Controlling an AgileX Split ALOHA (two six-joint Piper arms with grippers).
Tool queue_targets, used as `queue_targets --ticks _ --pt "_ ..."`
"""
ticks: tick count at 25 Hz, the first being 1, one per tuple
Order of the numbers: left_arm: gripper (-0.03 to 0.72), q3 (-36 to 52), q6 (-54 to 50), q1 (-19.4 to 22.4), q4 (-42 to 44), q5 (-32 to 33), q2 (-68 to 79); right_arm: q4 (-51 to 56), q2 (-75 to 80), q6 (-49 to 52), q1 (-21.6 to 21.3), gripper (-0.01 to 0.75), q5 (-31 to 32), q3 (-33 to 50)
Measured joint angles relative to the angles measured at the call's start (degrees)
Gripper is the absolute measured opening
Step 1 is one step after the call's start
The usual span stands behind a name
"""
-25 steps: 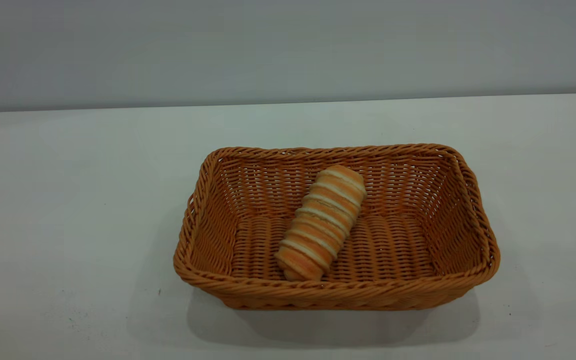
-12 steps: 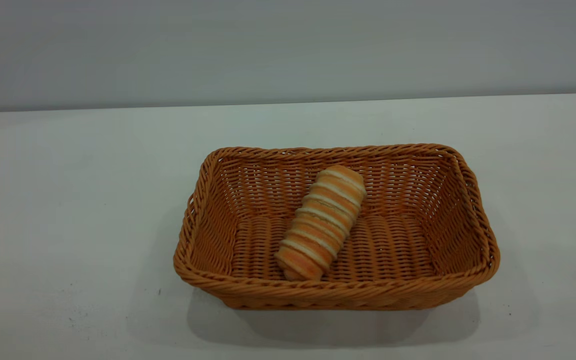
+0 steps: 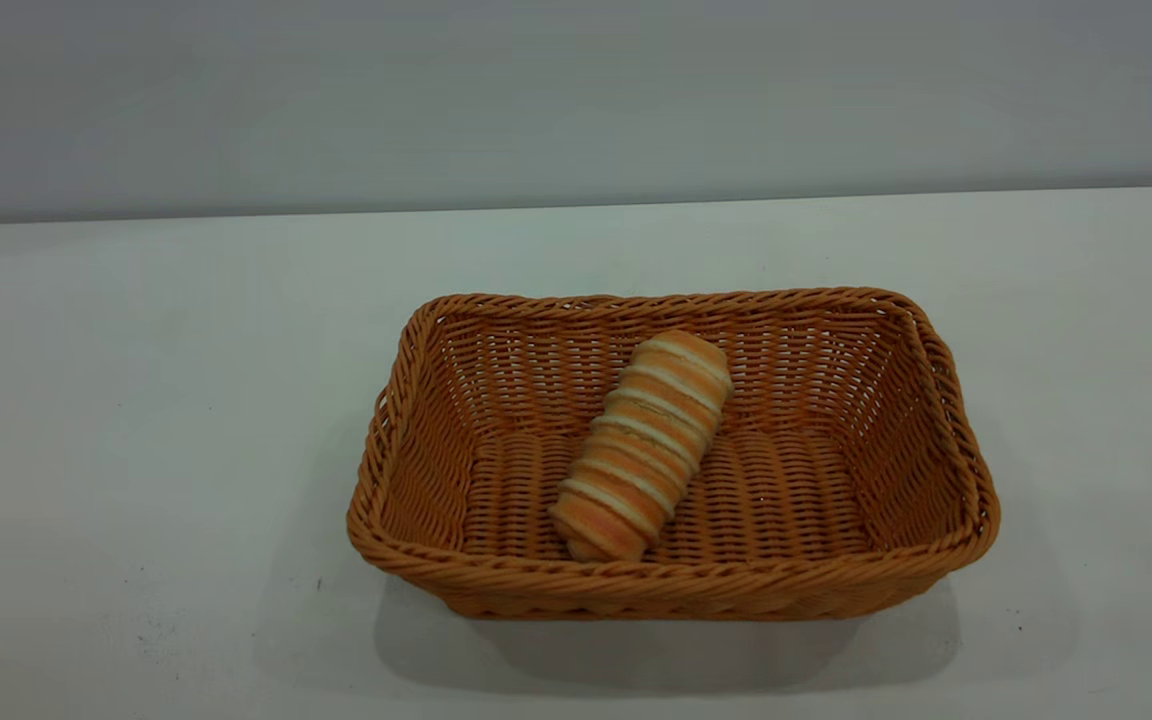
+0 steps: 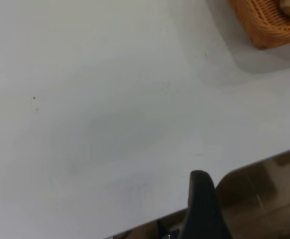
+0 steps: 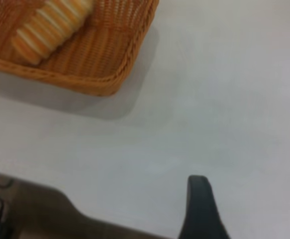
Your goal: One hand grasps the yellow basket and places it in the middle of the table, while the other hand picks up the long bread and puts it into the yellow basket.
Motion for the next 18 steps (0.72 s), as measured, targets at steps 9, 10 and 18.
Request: queue_targets --ticks 9,10,18 --pt "0.561 0.00 0.00 7.47 0.00 -0.06 -5.92 0.30 -4.26 0.04 -10.54 0.550 0.00 0.00" --pt "0.561 0.00 0.00 7.47 0.00 0.00 -6.68 0.30 -4.28 0.04 -11.01 0.550 0.00 0.00" --pt "0.561 0.00 0.00 6.29 0.00 0.00 -7.21 0.30 -4.28 0.04 -11.68 0.550 0.00 0.00"
